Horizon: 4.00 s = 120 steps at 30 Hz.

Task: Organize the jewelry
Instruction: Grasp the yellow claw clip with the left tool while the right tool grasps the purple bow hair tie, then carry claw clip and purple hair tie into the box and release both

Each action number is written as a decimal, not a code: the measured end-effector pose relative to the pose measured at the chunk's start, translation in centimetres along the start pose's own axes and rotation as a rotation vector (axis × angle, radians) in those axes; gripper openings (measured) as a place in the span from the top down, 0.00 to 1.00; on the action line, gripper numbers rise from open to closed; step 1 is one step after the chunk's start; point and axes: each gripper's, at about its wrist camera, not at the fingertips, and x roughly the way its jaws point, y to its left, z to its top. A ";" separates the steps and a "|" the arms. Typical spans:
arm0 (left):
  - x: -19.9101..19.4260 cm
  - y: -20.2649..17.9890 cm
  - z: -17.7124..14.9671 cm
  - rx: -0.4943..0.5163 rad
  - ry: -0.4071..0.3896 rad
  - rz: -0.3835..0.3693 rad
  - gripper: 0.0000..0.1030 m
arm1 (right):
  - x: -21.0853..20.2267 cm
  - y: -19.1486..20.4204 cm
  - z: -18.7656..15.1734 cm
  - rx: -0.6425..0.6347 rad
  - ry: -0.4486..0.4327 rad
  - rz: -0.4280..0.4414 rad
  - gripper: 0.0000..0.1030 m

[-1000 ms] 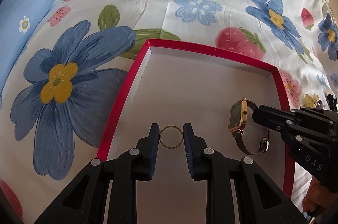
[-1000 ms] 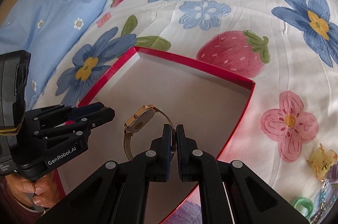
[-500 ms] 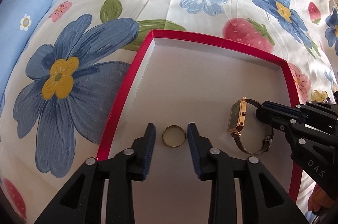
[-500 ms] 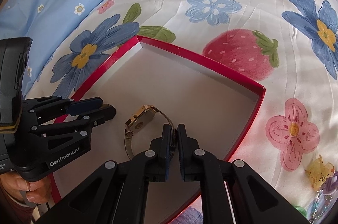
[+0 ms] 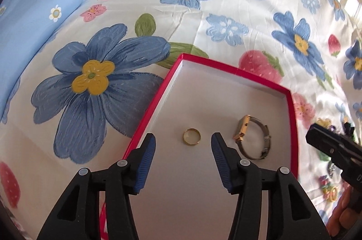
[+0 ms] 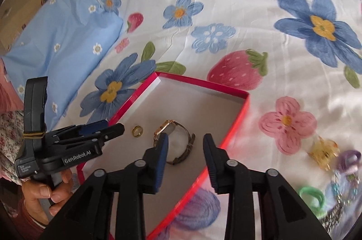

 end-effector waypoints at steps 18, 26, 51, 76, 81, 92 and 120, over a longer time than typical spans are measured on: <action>-5.5 -5.8 -3.3 0.093 -0.004 -0.129 0.42 | -10.5 -8.7 -7.5 0.209 -0.076 -0.155 0.58; -5.8 -9.7 -3.6 0.182 0.006 -0.155 0.40 | -13.9 -11.7 -9.0 0.258 -0.125 -0.213 0.58; 1.8 -21.2 -0.5 0.391 0.069 -0.213 0.39 | -10.8 -18.4 -7.1 0.282 -0.068 -0.257 0.58; 10.4 -26.2 1.3 0.424 0.135 -0.288 0.66 | -9.3 -21.2 -4.1 0.330 -0.108 -0.194 0.97; 8.7 -25.4 1.3 0.418 0.109 -0.297 0.78 | -10.0 -20.9 -4.2 0.336 -0.116 -0.186 0.97; 3.4 -21.2 0.1 0.378 0.055 -0.307 0.79 | -11.3 -17.8 -4.4 0.306 -0.134 -0.162 0.97; -7.4 -4.1 -3.4 0.177 -0.026 -0.179 0.79 | -5.8 -4.4 -3.7 0.151 -0.051 0.015 0.97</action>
